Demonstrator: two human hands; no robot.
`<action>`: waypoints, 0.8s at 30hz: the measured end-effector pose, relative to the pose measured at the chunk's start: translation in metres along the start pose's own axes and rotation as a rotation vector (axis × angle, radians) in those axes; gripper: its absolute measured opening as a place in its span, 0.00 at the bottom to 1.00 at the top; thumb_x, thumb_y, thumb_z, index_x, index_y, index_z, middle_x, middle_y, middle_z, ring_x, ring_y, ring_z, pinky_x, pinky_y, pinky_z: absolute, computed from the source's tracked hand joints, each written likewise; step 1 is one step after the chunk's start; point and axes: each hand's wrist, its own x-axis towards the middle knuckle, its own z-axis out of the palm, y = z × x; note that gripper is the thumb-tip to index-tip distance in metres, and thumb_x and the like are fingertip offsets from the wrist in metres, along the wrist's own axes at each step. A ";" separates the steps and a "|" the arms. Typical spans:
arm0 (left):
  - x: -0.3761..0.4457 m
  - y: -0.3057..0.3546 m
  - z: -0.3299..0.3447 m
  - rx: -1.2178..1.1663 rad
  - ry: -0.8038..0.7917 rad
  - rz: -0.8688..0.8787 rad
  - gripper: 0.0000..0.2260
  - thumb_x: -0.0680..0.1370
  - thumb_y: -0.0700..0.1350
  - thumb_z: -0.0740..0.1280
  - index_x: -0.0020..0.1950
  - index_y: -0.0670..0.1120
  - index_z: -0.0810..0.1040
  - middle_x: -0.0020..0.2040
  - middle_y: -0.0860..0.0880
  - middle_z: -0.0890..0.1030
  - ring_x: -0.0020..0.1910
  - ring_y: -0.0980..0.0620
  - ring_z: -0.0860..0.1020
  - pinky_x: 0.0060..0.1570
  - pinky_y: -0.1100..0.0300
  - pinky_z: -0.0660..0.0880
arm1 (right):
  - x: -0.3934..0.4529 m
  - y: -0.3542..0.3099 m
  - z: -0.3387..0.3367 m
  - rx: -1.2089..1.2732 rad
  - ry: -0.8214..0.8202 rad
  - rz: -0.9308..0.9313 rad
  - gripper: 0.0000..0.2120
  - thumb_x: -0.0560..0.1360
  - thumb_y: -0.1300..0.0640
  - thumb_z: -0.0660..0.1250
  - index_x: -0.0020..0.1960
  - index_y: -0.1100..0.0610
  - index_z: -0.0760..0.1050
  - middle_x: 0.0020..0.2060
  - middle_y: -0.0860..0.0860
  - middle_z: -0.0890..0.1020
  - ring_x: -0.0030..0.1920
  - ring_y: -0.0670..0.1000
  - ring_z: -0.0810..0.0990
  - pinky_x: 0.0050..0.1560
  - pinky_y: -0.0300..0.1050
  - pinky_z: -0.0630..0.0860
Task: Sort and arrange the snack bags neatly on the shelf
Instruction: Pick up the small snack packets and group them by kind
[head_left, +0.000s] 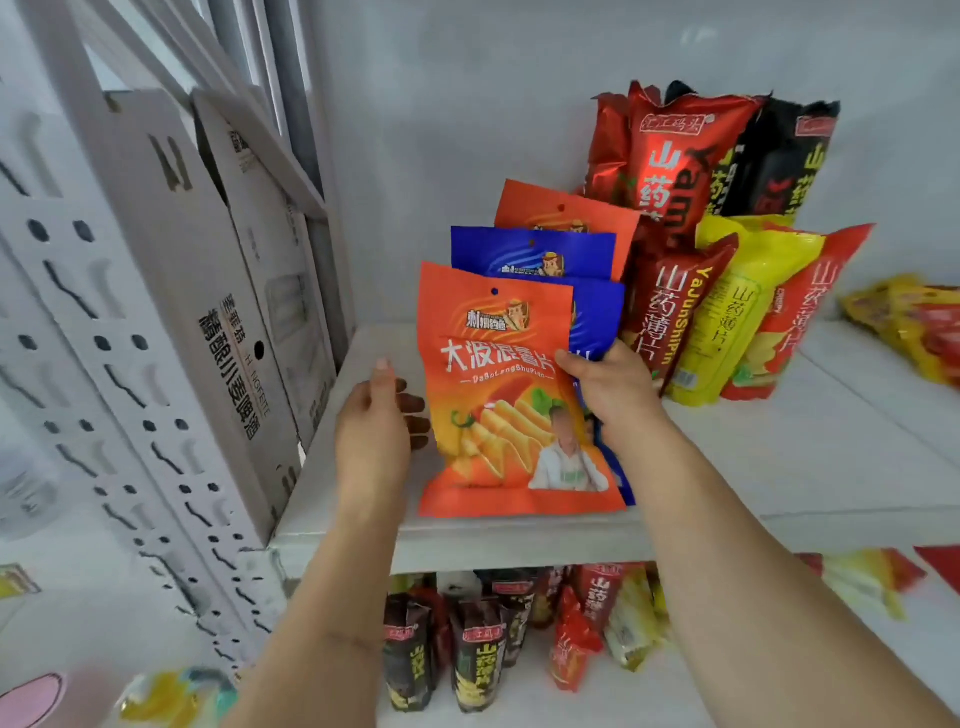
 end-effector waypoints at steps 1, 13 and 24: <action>-0.006 -0.001 0.002 0.078 0.001 0.059 0.18 0.80 0.59 0.60 0.47 0.45 0.79 0.42 0.44 0.84 0.40 0.43 0.83 0.45 0.42 0.80 | -0.007 -0.001 -0.011 -0.011 0.013 0.015 0.09 0.73 0.55 0.75 0.52 0.49 0.81 0.47 0.49 0.86 0.47 0.54 0.85 0.51 0.57 0.82; -0.111 -0.037 0.077 0.930 -0.150 0.961 0.06 0.80 0.44 0.67 0.46 0.44 0.82 0.42 0.46 0.83 0.38 0.43 0.80 0.32 0.60 0.66 | -0.092 -0.009 -0.192 -0.002 0.137 0.156 0.08 0.73 0.57 0.75 0.52 0.53 0.81 0.43 0.53 0.87 0.42 0.55 0.87 0.44 0.52 0.83; -0.248 -0.057 0.252 0.878 -0.277 1.117 0.10 0.78 0.48 0.63 0.45 0.46 0.82 0.39 0.48 0.82 0.37 0.44 0.80 0.29 0.55 0.73 | -0.125 -0.006 -0.430 0.049 0.297 0.166 0.08 0.74 0.58 0.73 0.53 0.56 0.80 0.45 0.57 0.87 0.40 0.58 0.87 0.39 0.55 0.82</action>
